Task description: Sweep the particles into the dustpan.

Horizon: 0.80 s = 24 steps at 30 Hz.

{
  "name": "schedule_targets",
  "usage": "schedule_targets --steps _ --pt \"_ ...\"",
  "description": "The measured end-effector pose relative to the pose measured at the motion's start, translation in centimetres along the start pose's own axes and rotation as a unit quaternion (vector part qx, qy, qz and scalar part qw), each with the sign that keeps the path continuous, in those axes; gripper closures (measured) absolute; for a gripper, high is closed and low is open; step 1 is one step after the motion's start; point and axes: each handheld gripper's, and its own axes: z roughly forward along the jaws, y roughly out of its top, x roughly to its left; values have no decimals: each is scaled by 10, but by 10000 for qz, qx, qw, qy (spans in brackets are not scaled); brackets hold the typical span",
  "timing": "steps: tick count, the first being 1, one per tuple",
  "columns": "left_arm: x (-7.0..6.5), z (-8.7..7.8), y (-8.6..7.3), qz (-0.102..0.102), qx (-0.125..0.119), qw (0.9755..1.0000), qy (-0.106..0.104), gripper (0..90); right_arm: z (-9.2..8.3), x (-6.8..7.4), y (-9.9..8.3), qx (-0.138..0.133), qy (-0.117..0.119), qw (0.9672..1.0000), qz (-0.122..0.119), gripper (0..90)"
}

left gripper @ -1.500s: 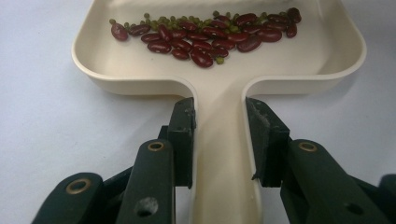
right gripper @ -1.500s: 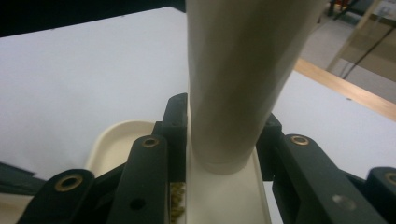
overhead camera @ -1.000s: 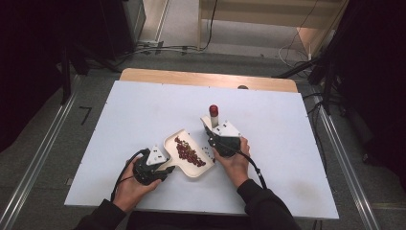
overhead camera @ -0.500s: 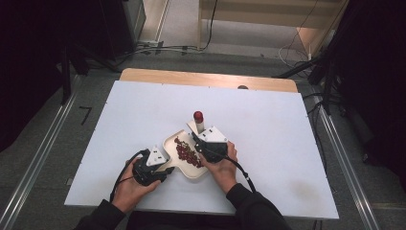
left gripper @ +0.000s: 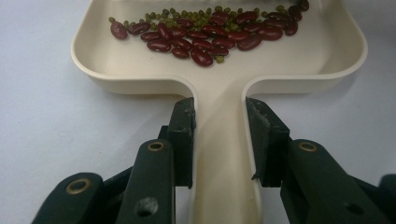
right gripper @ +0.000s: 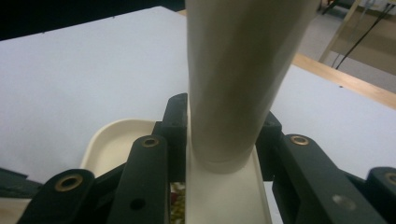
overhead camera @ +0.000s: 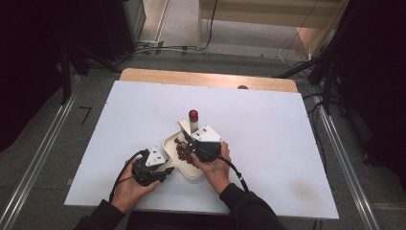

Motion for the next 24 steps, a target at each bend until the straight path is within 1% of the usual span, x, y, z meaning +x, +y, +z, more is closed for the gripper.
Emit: schedule_targets --steps 3,5,8,9,11,12,14,15,18,20,21,24 --pt "0 -1 -1 15 -1 10000 -14 672 -5 -13 0 -6 -141 9999 37 644" --pt "0 -1 -1 38 5 10000 -8 672 -8 -23 -2 10 -276 9996 -20 643" --pt "0 0 -1 25 11 10000 -19 672 -11 -35 -9 116 -452 9989 -19 644" --pt "0 0 -1 32 18 10000 -13 672 -11 -38 -11 137 -507 9986 -36 643" --pt "0 0 0 42 40 10000 -9 672 -11 -42 -16 208 -535 9983 25 643" --pt "0 0 0 36 43 10000 -11 672 -10 -42 -18 210 -529 9984 -4 643" --pt "0 1 0 41 51 10000 -6 672 -9 -38 -20 222 -493 9985 36 643" --pt "-1 1 0 26 49 10000 -16 672 -9 -35 -20 207 -454 9988 -11 644" --pt "-1 1 0 20 46 10000 -17 672 -5 -23 -19 202 -344 9992 -3 644" --pt "-1 1 0 18 43 10000 -17 671 -1 -16 -18 177 -297 9994 -58 644" --pt "-1 1 0 14 42 10000 -18 672 -1 -12 -18 169 -268 9995 -22 643" --pt "-1 2 -1 -29 32 10000 -27 671 1 -3 -14 109 -148 9998 -19 643"
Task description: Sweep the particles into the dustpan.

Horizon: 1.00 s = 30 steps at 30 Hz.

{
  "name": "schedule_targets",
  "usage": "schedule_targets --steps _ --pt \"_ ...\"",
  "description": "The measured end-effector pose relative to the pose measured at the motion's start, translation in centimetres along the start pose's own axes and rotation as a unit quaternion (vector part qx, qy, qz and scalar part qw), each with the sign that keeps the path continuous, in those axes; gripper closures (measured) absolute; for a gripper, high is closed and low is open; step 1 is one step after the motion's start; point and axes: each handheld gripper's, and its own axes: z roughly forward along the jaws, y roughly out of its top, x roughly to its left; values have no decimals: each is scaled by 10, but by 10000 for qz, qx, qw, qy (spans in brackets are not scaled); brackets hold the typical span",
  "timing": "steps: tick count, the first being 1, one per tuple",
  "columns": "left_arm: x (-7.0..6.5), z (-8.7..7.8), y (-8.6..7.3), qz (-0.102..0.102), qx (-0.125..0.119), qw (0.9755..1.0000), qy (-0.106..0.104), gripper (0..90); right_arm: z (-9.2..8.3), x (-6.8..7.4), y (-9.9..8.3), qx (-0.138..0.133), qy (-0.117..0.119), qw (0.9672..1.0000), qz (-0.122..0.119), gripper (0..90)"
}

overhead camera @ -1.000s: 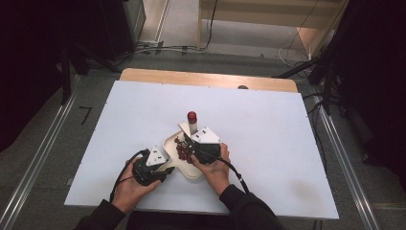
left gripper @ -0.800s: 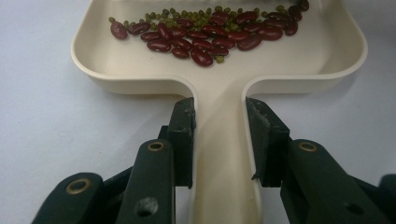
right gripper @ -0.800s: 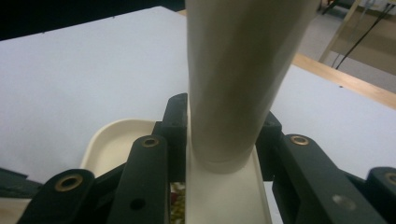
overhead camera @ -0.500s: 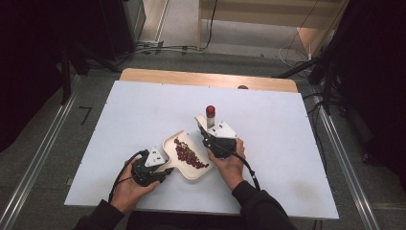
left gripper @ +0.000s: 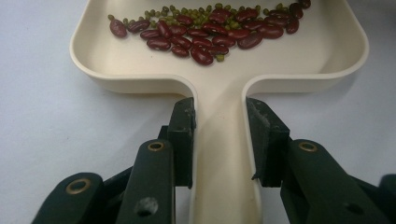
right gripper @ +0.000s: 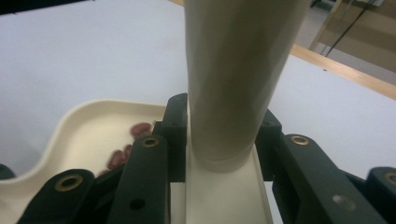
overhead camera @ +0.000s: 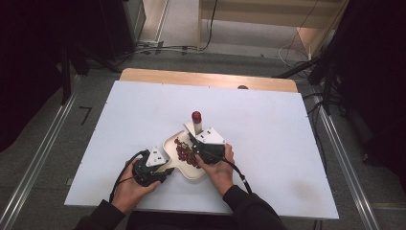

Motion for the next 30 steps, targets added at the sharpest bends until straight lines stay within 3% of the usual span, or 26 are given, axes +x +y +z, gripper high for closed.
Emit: schedule_targets --steps 4,7,16,19,23,30 --pt "0 0 0 0 -5 10000 9 672 1 10 5 -43 124 9999 108 644" --pt "0 -1 -1 -21 -24 10000 30 672 0 9 9 -135 143 9998 89 644" --pt "5 -5 -4 -41 12 10000 76 671 1 -24 16 -205 -174 9992 312 643" --pt "5 -5 -4 -58 28 10000 73 671 8 -32 16 -82 -208 9994 247 643" --pt "7 -4 -5 -88 33 9999 65 671 18 -30 13 80 -169 9998 63 643" --pt "9 -3 -4 -105 33 9999 84 671 21 -12 12 218 95 9994 -237 643"
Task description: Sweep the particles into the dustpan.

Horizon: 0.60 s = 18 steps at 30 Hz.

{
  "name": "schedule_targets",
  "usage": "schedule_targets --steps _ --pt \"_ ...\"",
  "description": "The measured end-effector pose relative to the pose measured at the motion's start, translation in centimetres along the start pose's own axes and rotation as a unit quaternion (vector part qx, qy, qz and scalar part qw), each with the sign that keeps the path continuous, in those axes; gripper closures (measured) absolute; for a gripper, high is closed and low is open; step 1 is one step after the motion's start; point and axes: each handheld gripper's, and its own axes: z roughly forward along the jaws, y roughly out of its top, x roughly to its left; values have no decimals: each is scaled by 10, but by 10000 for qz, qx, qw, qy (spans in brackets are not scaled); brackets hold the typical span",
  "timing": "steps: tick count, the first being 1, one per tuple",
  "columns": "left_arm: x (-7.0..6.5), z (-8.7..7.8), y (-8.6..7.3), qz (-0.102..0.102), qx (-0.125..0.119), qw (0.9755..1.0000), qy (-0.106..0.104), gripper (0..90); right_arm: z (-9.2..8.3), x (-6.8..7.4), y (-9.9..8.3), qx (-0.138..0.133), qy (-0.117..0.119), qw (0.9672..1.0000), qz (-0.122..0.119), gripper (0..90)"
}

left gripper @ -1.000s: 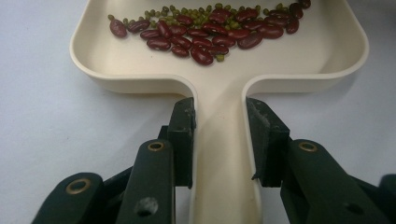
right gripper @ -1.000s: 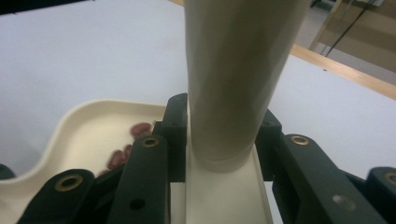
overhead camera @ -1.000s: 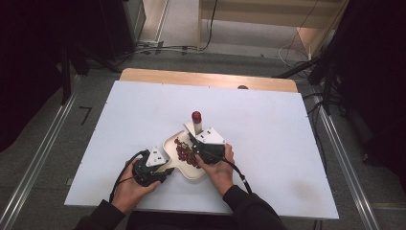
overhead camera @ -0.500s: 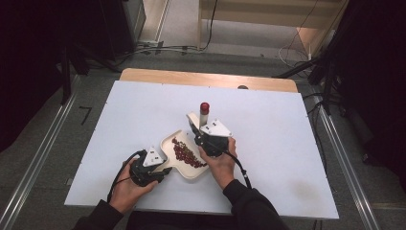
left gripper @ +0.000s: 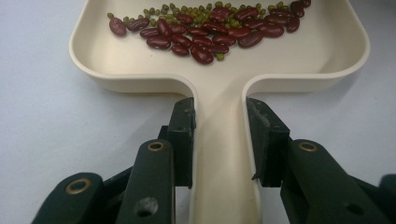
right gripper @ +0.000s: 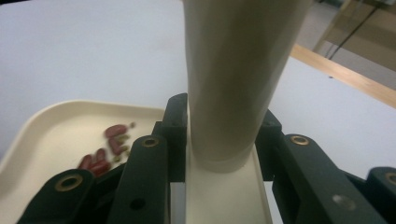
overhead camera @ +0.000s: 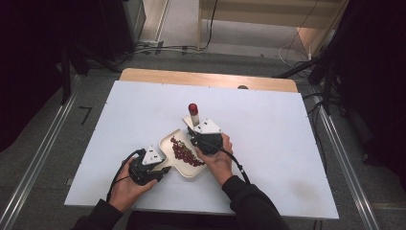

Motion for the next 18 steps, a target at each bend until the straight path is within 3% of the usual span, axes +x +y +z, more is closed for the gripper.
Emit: schedule_targets --steps 8,14,18 --pt "1 1 0 -25 -8 10000 2 672 -3 16 1 -67 298 9993 -214 644" --pt "1 1 0 -19 -26 10000 8 671 -9 25 5 -185 464 9985 -242 644" --pt "1 0 0 -27 -41 10000 13 672 -11 22 8 -296 360 9987 -204 644"
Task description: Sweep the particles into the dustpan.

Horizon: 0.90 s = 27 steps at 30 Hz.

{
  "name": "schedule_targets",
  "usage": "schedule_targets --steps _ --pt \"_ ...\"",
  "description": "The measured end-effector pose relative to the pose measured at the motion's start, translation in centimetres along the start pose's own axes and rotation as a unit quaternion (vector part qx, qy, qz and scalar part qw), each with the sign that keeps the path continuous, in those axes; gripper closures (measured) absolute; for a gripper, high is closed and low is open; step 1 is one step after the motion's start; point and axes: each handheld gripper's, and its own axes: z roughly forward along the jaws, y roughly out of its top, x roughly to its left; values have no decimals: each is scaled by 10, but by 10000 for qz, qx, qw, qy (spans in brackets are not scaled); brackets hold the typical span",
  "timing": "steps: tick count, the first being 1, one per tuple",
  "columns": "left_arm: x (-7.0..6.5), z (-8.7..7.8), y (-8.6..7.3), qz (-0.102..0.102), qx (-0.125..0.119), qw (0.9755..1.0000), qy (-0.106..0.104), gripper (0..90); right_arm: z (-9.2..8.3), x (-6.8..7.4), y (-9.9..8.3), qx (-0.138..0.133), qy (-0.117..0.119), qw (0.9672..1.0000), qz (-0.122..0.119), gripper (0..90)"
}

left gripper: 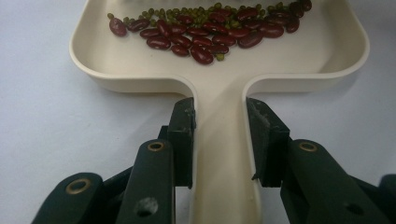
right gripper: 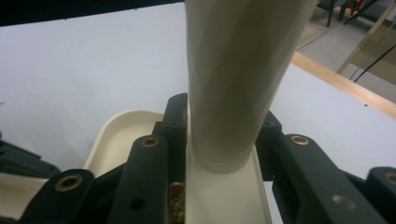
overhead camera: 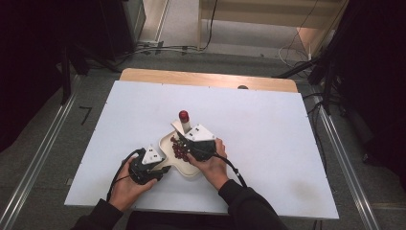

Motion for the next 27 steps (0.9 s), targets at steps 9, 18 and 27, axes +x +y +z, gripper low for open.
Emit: schedule_targets --steps 9,18,27 --pt "1 -3 -1 -67 23 10000 -30 671 3 -29 -4 63 -376 9987 325 643" --pt "6 -3 -2 -195 22 9998 -67 672 15 -21 -4 256 -118 9996 18 644" --pt "6 -4 -2 -194 1 9998 -60 672 3 -7 2 8 188 9997 -167 644"
